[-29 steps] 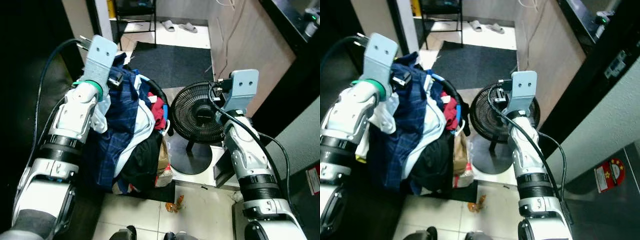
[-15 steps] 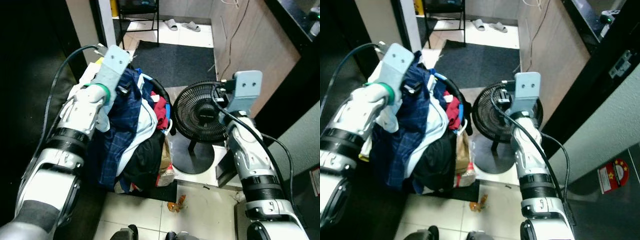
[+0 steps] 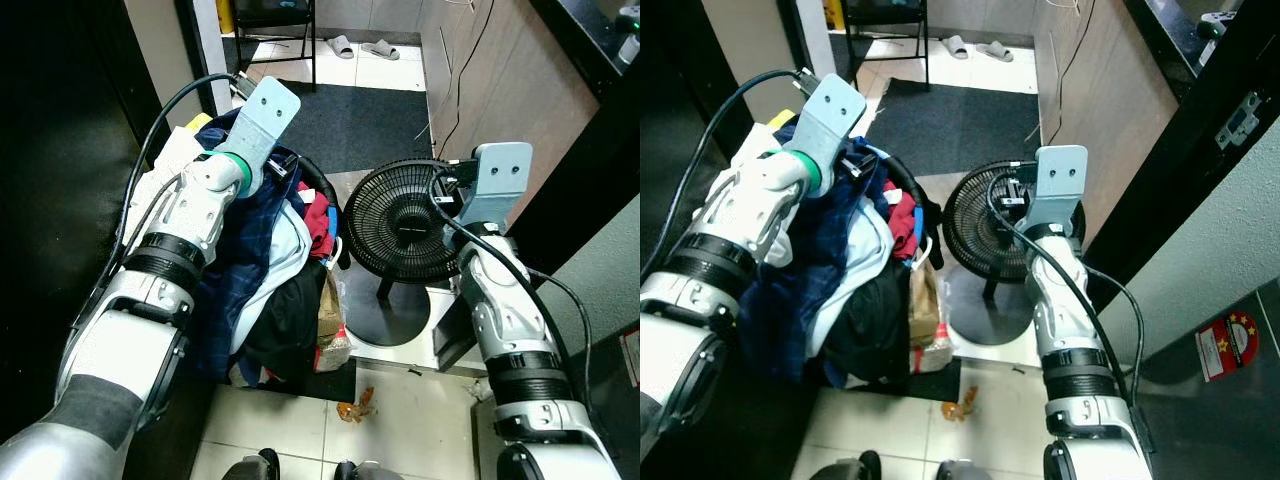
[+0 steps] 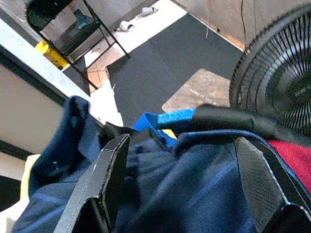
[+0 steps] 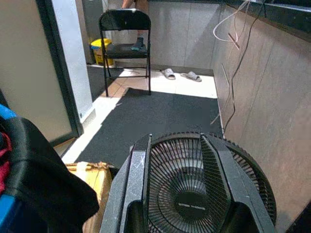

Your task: Clothes washing

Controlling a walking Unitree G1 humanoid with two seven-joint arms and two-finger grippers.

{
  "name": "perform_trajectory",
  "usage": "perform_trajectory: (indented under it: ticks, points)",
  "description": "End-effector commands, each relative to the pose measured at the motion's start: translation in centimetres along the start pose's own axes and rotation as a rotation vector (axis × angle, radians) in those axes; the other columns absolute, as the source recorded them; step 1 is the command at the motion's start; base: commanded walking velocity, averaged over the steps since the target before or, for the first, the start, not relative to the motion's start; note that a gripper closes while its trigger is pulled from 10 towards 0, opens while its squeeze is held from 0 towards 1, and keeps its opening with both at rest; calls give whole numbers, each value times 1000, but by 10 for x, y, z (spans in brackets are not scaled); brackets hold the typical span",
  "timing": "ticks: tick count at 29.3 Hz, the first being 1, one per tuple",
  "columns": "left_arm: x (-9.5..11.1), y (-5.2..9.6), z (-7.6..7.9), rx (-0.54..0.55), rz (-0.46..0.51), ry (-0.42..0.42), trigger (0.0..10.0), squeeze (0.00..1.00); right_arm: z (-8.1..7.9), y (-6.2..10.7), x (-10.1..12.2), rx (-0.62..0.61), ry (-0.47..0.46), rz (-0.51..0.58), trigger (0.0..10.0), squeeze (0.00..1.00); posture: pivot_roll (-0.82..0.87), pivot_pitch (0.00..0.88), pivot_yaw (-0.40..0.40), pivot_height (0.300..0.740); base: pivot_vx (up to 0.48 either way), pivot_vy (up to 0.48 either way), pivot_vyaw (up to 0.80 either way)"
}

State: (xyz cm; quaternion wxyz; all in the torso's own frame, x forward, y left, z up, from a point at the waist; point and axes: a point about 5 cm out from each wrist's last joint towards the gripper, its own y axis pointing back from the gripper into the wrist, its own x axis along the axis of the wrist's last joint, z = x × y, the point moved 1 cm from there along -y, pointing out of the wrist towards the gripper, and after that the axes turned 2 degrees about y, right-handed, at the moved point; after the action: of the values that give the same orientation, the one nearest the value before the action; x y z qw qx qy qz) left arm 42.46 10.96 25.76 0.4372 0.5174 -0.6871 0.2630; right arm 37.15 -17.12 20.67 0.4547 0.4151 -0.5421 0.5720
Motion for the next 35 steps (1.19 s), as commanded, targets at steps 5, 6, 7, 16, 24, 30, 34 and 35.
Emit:
perform_trajectory:
  ticks: [5,6,7,16,24,30,34,35]
  points:
    - [-25,8,-11,7,-66,-34,10000,0,4,5,-4,-8,2,-15,10000,0,7,125,58,740,0,0,0]
    - [-25,8,-11,7,-66,-34,10000,0,4,5,-4,-8,2,-15,10000,0,7,125,58,740,0,0,0]
    - [-39,16,-18,23,-91,-18,10000,0,2,5,-4,-2,-1,-17,10000,0,9,130,53,740,0,0,0]
    - [-72,51,-35,84,-121,58,10000,0,-1,3,-4,22,-1,-22,10000,0,22,135,25,740,0,0,0]
    - [-75,55,-39,105,-111,60,1451,0,-3,2,-4,31,0,-23,10000,0,26,126,22,740,0,0,0]
    - [-67,63,-41,128,-43,16,0,0,-6,0,-2,41,-4,-17,10000,0,21,107,18,740,0,0,0]
    - [-65,66,-38,131,-27,17,0,0,-4,0,-2,41,-2,-17,10000,0,19,101,15,740,0,0,0]
    - [-64,68,-38,134,-22,16,0,0,-4,0,-2,41,-1,-17,10000,0,19,101,15,740,0,0,0]
